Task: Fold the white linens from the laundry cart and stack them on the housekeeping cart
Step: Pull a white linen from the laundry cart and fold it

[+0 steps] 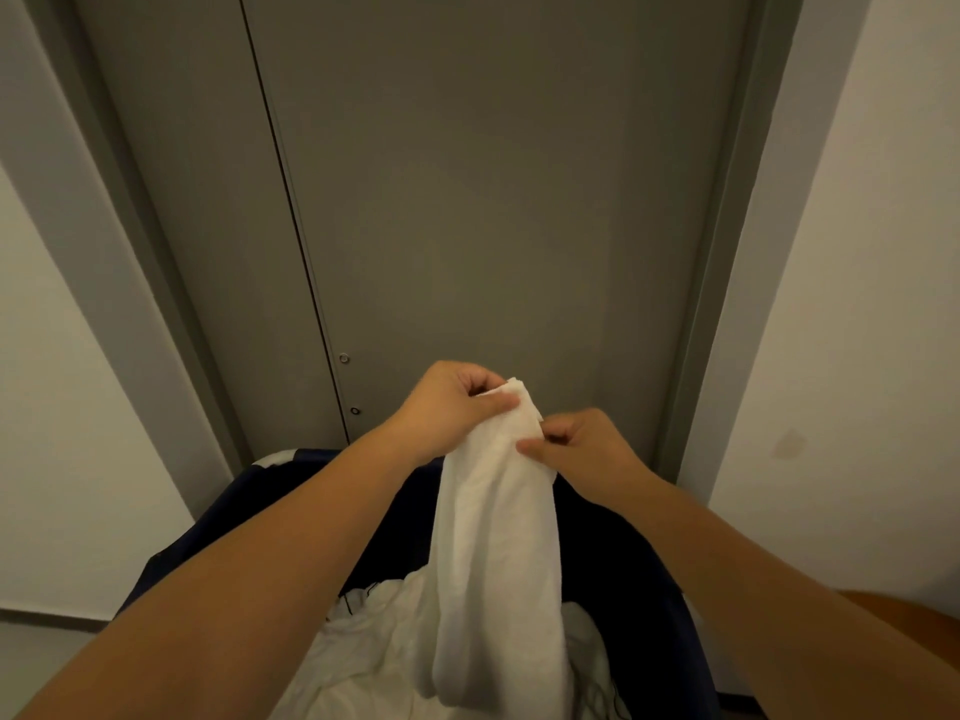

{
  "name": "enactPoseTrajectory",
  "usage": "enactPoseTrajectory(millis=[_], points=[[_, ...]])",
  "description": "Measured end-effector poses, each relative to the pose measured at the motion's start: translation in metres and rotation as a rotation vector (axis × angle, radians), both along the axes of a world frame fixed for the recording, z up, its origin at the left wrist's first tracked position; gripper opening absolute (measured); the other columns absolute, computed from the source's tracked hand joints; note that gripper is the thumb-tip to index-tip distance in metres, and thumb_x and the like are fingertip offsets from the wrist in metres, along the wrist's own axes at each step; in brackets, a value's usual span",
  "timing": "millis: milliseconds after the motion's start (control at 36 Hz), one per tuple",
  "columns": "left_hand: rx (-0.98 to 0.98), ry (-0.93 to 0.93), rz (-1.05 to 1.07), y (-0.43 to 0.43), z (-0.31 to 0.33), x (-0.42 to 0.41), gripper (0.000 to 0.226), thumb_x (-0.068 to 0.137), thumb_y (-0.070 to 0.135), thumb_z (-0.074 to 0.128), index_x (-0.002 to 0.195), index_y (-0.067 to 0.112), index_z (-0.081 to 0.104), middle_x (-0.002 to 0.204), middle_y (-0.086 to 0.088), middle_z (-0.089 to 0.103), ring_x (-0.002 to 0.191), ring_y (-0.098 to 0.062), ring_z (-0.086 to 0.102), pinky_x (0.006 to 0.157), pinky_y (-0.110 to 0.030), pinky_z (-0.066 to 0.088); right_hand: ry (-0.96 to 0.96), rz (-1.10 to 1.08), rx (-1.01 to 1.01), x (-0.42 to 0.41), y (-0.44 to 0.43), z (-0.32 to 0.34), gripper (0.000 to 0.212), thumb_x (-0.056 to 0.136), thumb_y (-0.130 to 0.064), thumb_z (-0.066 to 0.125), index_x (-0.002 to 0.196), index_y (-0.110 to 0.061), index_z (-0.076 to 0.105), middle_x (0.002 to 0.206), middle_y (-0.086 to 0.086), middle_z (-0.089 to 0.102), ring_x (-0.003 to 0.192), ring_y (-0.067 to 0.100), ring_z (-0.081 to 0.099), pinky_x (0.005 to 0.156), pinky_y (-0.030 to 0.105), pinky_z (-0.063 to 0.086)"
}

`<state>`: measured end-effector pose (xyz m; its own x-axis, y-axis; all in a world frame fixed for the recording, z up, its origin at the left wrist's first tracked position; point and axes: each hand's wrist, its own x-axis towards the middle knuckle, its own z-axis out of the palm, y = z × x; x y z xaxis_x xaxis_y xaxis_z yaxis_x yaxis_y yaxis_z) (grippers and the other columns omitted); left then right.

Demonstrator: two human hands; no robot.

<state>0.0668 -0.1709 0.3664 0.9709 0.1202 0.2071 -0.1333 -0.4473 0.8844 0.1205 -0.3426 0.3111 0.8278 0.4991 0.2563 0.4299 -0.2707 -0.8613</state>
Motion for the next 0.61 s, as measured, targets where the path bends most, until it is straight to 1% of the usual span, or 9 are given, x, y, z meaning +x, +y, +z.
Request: enactPoseTrajectory(millis=[56,139,194,278,361,417,472,528,611], points=[[-0.056,-0.052,0.048,-0.002,0.0,0.001,0.008,0.086,0.02,0.071,0.079,0.017,0.072,0.074,0.005,0.07,0.065,-0.005,0.065,0.057,-0.019,0.051,0.028,-0.012,-0.013,0.001,0.001,-0.001,0.024,0.086,-0.025,0.07,0.082,-0.001,0.074,0.082,0.02,0.07,0.067,0.021,0.063,0.066,0.031,0.052],[-0.13,-0.099,0.097,-0.002,0.006,0.003,0.007,0.086,0.018,0.071,0.079,0.016,0.073,0.078,0.001,0.071,0.07,-0.011,0.066,0.064,-0.025,0.053,0.065,-0.012,-0.076,0.004,0.004,-0.012,0.02,0.085,-0.024,0.071,0.078,-0.005,0.074,0.077,0.012,0.072,0.068,0.016,0.064,0.068,0.032,0.053],[-0.159,-0.125,0.119,0.001,0.014,0.005,0.006,0.086,0.017,0.071,0.08,0.015,0.073,0.081,-0.002,0.072,0.073,-0.014,0.066,0.069,-0.031,0.055,0.091,-0.018,-0.137,0.003,0.006,-0.02,0.021,0.086,-0.023,0.07,0.074,-0.006,0.072,0.072,0.007,0.068,0.065,0.011,0.061,0.063,0.024,0.05],[-0.171,-0.186,0.167,0.006,0.034,0.007,0.006,0.086,0.021,0.071,0.083,0.018,0.074,0.089,-0.007,0.073,0.079,-0.017,0.066,0.078,-0.036,0.056,0.09,-0.034,-0.228,0.003,0.01,-0.032,0.023,0.087,-0.023,0.068,0.07,-0.007,0.067,0.072,0.008,0.065,0.062,0.008,0.058,0.055,0.015,0.045],[-0.158,-0.261,0.207,0.013,0.061,0.008,0.006,0.088,0.023,0.069,0.085,0.019,0.073,0.087,-0.003,0.072,0.077,-0.011,0.066,0.075,-0.028,0.055,0.086,-0.051,-0.28,0.003,0.012,-0.041,0.023,0.09,-0.027,0.064,0.083,-0.005,0.068,0.084,0.006,0.068,0.067,0.008,0.06,0.052,0.009,0.043],[-0.152,-0.316,0.226,0.02,0.077,0.007,0.008,0.089,0.021,0.068,0.081,0.02,0.071,0.077,0.005,0.069,0.067,-0.002,0.063,0.067,-0.02,0.053,0.032,-0.086,-0.349,0.005,0.011,-0.044,0.035,0.091,-0.034,0.062,0.094,0.0,0.069,0.092,0.009,0.07,0.075,0.014,0.063,0.054,0.012,0.043],[-0.148,-0.363,0.253,0.029,0.09,0.006,0.012,0.089,0.02,0.068,0.077,0.023,0.07,0.07,0.01,0.066,0.061,0.0,0.061,0.062,-0.019,0.052,-0.073,-0.089,-0.495,0.007,0.008,-0.045,0.042,0.094,-0.041,0.055,0.098,-0.001,0.067,0.095,0.01,0.068,0.077,0.017,0.06,0.057,0.016,0.04],[-0.13,-0.384,0.279,0.038,0.097,0.006,0.012,0.089,0.022,0.068,0.077,0.023,0.07,0.071,0.01,0.065,0.061,0.001,0.059,0.061,-0.017,0.051,-0.163,-0.079,-0.636,0.01,0.004,-0.047,0.044,0.097,-0.045,0.048,0.097,-0.005,0.066,0.091,0.006,0.065,0.076,0.014,0.056,0.065,0.02,0.039],[-0.095,-0.384,0.332,0.051,0.101,0.005,0.01,0.089,0.025,0.067,0.079,0.024,0.069,0.076,0.011,0.064,0.064,0.001,0.059,0.06,-0.017,0.05,-0.268,-0.064,-0.758,0.016,-0.001,-0.047,0.044,0.099,-0.049,0.039,0.083,-0.014,0.06,0.074,-0.004,0.052,0.065,0.004,0.046,0.069,0.021,0.036]])
